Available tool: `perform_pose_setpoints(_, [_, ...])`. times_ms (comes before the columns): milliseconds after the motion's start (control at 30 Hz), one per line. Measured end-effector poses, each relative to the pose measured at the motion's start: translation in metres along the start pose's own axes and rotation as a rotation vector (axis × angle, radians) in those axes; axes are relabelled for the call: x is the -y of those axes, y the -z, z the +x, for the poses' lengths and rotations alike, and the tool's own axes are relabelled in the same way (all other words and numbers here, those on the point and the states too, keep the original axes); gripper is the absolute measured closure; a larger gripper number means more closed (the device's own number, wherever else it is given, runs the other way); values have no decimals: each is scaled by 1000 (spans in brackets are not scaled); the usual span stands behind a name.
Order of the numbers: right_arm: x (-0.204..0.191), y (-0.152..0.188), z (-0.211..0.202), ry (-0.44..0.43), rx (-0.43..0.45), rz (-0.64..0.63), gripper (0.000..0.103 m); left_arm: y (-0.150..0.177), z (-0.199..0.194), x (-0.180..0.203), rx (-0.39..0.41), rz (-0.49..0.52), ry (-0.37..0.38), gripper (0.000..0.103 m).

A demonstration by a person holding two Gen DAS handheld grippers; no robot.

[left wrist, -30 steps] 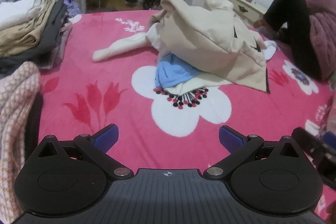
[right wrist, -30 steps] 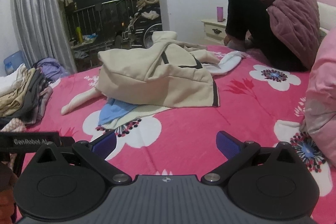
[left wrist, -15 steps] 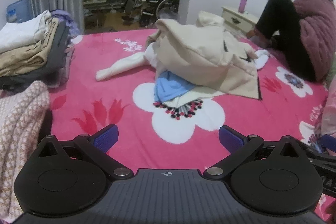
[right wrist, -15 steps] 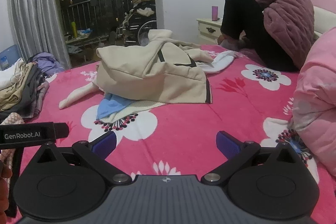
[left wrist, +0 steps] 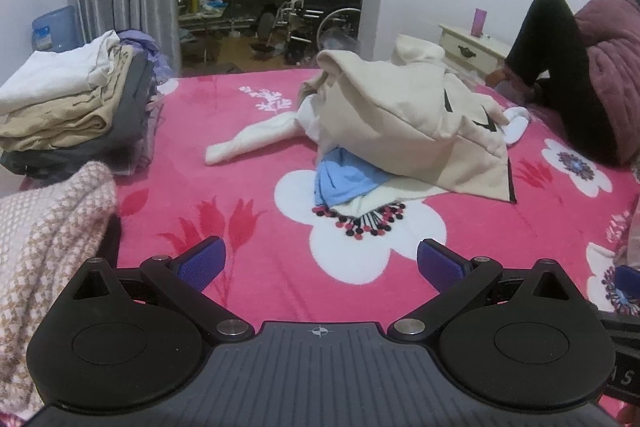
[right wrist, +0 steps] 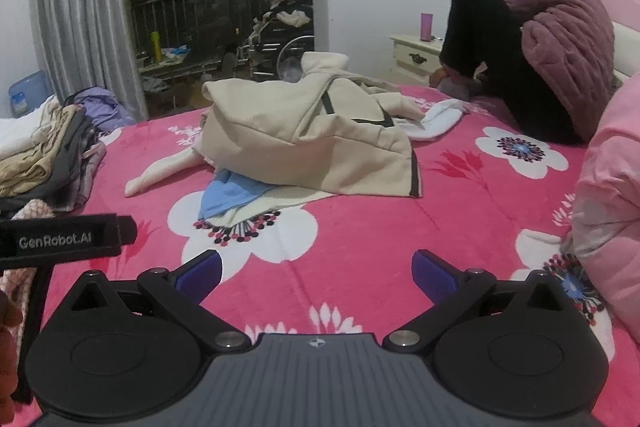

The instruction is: Fold clothes

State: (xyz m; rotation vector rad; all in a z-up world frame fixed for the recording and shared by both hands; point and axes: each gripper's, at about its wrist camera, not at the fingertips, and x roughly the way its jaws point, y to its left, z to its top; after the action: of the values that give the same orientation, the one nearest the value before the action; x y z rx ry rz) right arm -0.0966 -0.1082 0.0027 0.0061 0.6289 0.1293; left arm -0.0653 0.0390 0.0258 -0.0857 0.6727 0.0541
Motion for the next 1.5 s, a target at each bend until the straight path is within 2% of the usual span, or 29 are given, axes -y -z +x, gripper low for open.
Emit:
perform_pose_setpoints(500, [-18,10,7,-86,-35,-85,0,-2,1,-8,5,-13,-71,0])
perform_pose_setpoints(1500, [-6,9,9,-84,-42,-75,0,-1,2,1,3,14,-91,0])
